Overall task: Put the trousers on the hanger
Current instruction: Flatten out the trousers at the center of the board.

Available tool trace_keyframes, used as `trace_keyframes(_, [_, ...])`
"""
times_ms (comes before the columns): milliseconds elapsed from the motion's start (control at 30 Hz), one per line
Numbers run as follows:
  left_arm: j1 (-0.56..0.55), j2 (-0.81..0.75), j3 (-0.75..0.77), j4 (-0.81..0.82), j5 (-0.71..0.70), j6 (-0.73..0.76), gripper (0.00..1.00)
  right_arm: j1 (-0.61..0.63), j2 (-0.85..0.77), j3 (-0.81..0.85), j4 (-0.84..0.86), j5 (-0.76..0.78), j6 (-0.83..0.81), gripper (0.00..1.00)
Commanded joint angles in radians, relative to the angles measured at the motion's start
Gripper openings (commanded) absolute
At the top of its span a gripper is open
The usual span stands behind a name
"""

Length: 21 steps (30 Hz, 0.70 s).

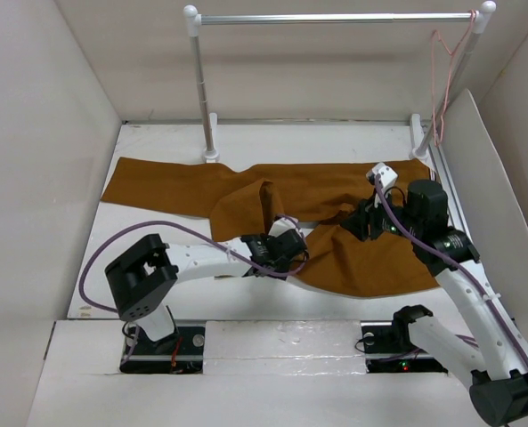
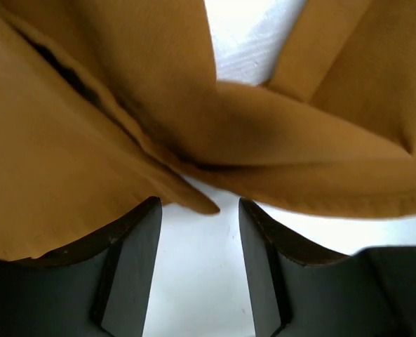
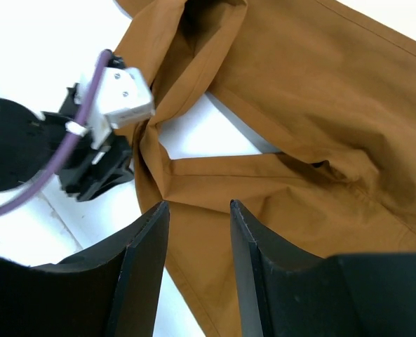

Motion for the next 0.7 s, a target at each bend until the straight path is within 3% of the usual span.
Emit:
trace_keyframes(0, [-0.011,0.031,0.043,-0.007,-0.082,0.017,0.43,0.005,-0.02,-0.005,0.017,-0.031,-0.008,0.46])
trace_keyframes(100, [-0.011,0.074,0.052,-0.025,-0.125,0.029,0.36,0.005,-0.023,-0.006,0.026,-0.031,-0.001,0.46])
trace_keyframes(133, [-0.011,0.088,0.061,-0.034,-0.139,0.025,0.23,0.005,-0.021,-0.006,0.026,-0.035,-0.001,0.46])
trace_keyframes(200, [-0.022,0.093,0.072,-0.069,-0.167,0.02,0.13,0.014,-0.015,-0.002,0.026,-0.04,-0.01,0.46])
trace_keyframes(233, [-0.022,0.084,0.077,-0.085,-0.177,0.012,0.01,0.014,-0.012,0.0,0.023,-0.037,-0.013,0.46])
trace_keyframes(467, [-0.056,-0.145,0.084,-0.406,-0.289,-0.184,0.0,0.014,0.012,0.001,0.009,-0.02,-0.025,0.46])
trace_keyframes(567, [-0.034,-0.275,0.176,-0.731,-0.322,-0.409,0.0,0.023,0.018,-0.018,-0.015,-0.028,-0.028,0.46])
trace_keyframes(633, [0.019,-0.431,0.253,-0.777,-0.279,-0.374,0.0,0.034,0.011,-0.035,-0.026,-0.034,-0.025,0.46])
trace_keyframes(667, [0.055,-0.496,0.271,-0.771,-0.224,-0.434,0.0,0.034,0.006,-0.052,-0.031,-0.035,-0.025,0.45])
